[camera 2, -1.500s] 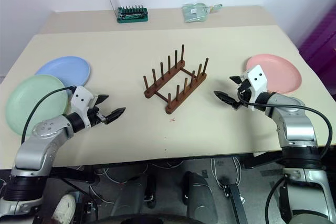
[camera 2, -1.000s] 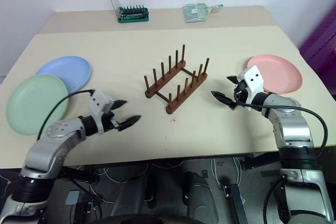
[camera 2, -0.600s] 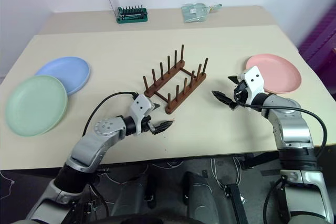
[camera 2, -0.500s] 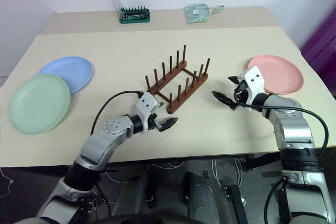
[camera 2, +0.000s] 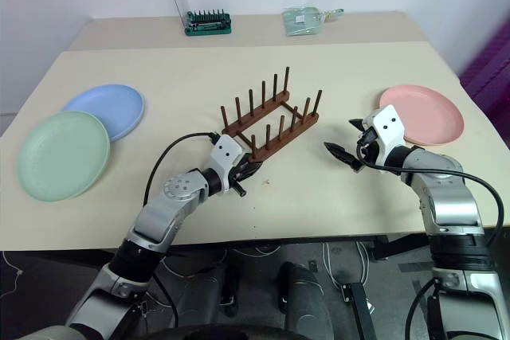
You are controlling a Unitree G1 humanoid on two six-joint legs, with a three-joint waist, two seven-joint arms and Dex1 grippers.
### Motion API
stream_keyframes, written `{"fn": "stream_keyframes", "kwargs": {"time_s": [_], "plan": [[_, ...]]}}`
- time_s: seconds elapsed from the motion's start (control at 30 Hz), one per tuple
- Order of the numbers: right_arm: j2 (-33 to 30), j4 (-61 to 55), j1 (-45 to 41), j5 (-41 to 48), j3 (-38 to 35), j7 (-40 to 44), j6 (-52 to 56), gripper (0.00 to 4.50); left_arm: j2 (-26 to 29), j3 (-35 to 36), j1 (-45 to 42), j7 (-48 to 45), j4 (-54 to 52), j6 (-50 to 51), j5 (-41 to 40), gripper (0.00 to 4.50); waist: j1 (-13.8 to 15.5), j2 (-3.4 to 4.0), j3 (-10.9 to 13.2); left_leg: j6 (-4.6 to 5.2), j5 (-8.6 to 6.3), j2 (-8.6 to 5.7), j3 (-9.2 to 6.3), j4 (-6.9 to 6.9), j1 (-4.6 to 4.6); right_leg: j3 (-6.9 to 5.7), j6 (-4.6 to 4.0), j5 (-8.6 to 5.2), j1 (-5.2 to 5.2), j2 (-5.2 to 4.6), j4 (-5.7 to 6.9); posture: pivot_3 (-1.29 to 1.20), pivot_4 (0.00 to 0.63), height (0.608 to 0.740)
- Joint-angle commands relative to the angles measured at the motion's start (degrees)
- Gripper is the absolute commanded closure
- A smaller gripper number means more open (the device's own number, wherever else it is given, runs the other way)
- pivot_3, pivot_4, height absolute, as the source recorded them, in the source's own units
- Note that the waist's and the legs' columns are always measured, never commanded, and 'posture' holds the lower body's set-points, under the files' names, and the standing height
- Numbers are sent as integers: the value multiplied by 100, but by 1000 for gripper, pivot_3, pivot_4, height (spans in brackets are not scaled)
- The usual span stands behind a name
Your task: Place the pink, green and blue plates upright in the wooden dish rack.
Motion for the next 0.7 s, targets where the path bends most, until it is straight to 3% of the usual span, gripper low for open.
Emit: {"fn": "stream_keyframes", "kwargs": {"time_s": [0.03,0.13,0.23,0.37,0.5,0.7], "plan": [[-333,-459,178,-48,-25,218,34,0,511,-72,-136,-894,235,-579,-24,3750,8,2,0,0,0,0,0,0,0,0,-1,0,-2,0,0,0,150,730],[-462,-661,395,24,-21,362,135,0,878,-161,-547,-1859,681,-1175,-134,3750,18,2,0,-1,-1,2,-3,6,-10,-5,-3,-2,-6,-1,-1,0,150,730],[-467,-809,553,68,-82,340,235,0,1008,-279,-1292,-2641,1783,-1995,21,3750,41,3,1,3,-4,6,-9,22,-21,-12,-3,-2,-6,-4,-1,0,150,730],[-457,-1019,818,17,-152,240,271,0,764,-295,-2176,-3047,3307,-2793,233,3750,31,1,2,18,-13,4,-10,35,-30,-14,0,-1,-4,-11,-5,0,150,730],[-431,-1262,1099,42,-296,85,321,0,394,-73,-2664,-3534,4197,-2874,3,3750,18,-1,3,35,-24,2,-1,36,-31,-12,5,-2,-5,-15,-7,0,150,730],[-408,-1467,1327,8,-367,-83,348,0,307,153,-2654,-3320,4551,-2954,139,667,8,-2,4,36,-24,0,-2,41,-30,-12,6,-2,-4,-10,-5,0,150,730]]}}
